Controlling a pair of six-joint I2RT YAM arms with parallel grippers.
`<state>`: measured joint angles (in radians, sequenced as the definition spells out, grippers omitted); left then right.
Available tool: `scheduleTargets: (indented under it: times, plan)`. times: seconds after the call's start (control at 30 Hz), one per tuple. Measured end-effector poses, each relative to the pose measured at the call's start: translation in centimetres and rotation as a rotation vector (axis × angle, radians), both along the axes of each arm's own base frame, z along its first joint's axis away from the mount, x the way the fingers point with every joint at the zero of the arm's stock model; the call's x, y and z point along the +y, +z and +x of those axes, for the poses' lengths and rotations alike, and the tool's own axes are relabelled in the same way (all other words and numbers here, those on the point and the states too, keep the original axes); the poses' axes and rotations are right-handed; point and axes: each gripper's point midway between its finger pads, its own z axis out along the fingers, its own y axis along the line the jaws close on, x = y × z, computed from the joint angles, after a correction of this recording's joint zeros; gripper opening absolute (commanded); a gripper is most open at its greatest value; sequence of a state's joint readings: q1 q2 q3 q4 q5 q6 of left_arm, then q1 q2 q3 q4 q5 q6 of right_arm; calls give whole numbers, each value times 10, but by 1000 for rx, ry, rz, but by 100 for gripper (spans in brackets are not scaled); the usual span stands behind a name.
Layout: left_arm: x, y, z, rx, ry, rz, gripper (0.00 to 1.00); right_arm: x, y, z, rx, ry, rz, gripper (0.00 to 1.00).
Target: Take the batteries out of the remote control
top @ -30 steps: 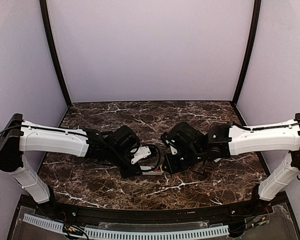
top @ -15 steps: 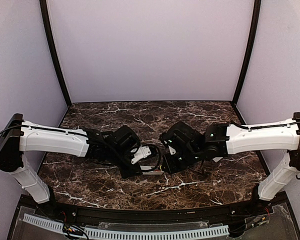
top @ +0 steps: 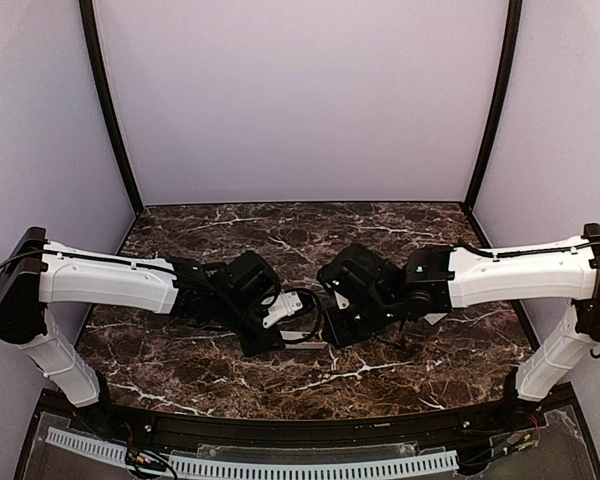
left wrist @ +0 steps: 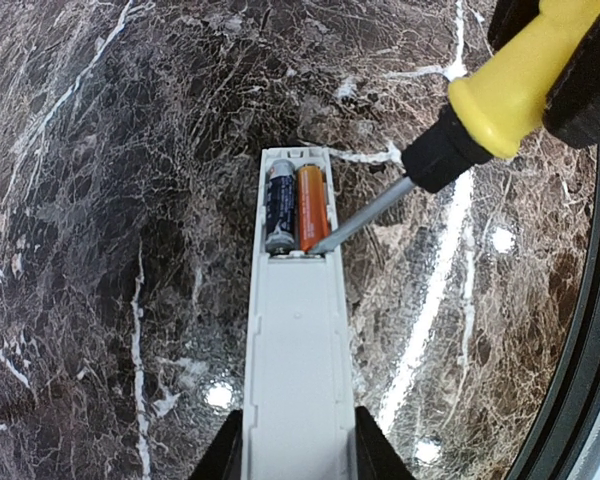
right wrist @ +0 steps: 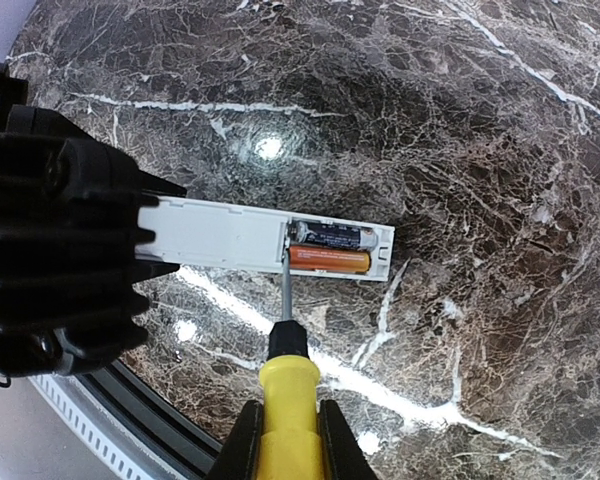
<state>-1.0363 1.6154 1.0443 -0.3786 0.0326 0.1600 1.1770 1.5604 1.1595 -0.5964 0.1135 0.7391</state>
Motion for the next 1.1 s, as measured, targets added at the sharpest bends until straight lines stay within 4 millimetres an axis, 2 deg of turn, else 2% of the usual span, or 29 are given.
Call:
scheduleTargets:
  times: [0.5, 0.93, 1.1]
  plan:
    - [0, 0, 1, -6, 0, 1, 0, -9, 9, 1, -24, -24, -8, 0]
    - [3, 0, 6, -28, 16, 13, 0, -19, 8, -1, -16, -39, -37, 0]
    - [3, 0, 6, -25, 15, 14, 0, -42, -7, -2, -11, -58, -137, 0]
